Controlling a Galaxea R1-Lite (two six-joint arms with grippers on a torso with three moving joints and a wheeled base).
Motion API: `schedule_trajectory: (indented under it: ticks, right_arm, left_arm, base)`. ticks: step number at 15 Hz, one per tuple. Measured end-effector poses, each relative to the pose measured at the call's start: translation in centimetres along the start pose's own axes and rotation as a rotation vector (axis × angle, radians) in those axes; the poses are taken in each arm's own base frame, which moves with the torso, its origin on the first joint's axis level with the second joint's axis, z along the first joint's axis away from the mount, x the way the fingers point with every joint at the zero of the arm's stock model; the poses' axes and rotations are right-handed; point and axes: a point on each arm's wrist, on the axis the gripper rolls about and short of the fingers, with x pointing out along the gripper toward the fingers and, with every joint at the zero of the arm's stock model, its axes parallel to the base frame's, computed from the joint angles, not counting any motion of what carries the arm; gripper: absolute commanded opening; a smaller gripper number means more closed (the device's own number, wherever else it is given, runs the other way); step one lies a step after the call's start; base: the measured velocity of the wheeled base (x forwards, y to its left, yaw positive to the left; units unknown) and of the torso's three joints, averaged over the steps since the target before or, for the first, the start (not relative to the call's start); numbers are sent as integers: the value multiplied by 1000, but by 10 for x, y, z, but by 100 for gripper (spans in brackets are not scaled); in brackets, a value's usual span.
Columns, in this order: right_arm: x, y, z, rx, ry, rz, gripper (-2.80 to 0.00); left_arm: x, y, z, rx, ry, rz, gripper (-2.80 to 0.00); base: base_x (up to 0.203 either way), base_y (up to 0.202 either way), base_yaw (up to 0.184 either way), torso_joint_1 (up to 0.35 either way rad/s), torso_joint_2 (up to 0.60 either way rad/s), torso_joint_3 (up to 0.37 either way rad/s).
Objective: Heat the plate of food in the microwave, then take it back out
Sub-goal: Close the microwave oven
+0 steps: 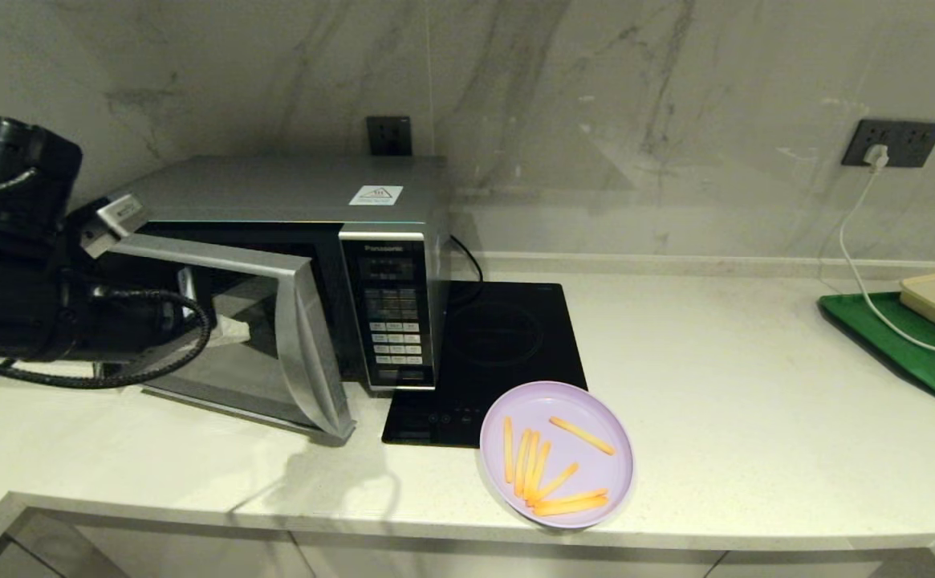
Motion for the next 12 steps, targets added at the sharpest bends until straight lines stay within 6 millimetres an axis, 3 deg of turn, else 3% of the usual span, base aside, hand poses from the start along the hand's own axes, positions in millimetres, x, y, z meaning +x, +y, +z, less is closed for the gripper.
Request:
schedule_trajectory:
  ticks: [12]
  right_arm:
    - [0,0,0,0,0,-1,-280]
  left_arm:
    - [53,-29,20,74,-110,-27,-280]
  base:
    - [0,0,0,0,0,0]
